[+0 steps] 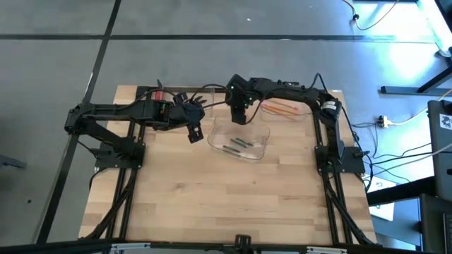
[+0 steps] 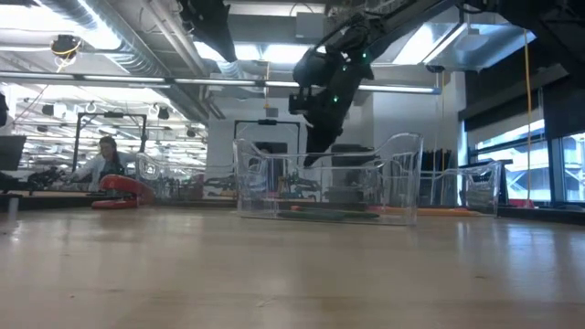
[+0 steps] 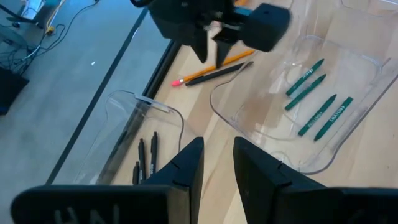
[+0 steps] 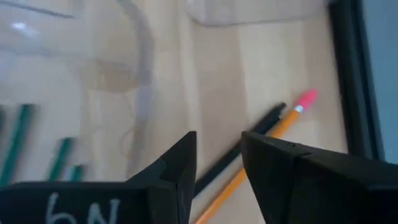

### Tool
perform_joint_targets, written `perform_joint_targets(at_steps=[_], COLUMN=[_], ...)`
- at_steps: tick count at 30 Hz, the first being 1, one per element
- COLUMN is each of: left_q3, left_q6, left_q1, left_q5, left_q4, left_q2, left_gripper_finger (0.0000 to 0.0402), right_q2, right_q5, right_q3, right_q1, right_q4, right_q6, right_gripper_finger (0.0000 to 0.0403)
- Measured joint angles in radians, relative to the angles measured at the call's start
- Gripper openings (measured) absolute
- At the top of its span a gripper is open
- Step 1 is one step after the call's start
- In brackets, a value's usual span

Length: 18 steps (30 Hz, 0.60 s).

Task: Sort crayons/erasers/pens/pencils in bins
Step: Adjust the middle transparent bin

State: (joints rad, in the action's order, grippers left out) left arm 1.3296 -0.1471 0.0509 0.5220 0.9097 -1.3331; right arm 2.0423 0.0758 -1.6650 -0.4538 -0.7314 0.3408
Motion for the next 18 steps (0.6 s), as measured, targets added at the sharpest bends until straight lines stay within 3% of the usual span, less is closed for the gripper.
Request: perform_joint_targets(at_steps=[8, 18], left_q3=[0.0, 0.0], left_q6=[0.0, -0.001], left_q1=[0.0, 0.0], left_q5=[0.0, 0.0], left_q4=[0.015, 0.026], left_q2=[0.0, 0.0], left_gripper_finger=[0.008, 0.008], right_q2=[0.052, 0.053], right_q5=[0.038, 0.24], right_q3=[0.001, 0.001], right_q1=[-0.01, 0.042], right_q4=[0.007, -0.007], right_q6=[-0.002, 0.037], right_gripper_finger=[0.0127, 0.0127])
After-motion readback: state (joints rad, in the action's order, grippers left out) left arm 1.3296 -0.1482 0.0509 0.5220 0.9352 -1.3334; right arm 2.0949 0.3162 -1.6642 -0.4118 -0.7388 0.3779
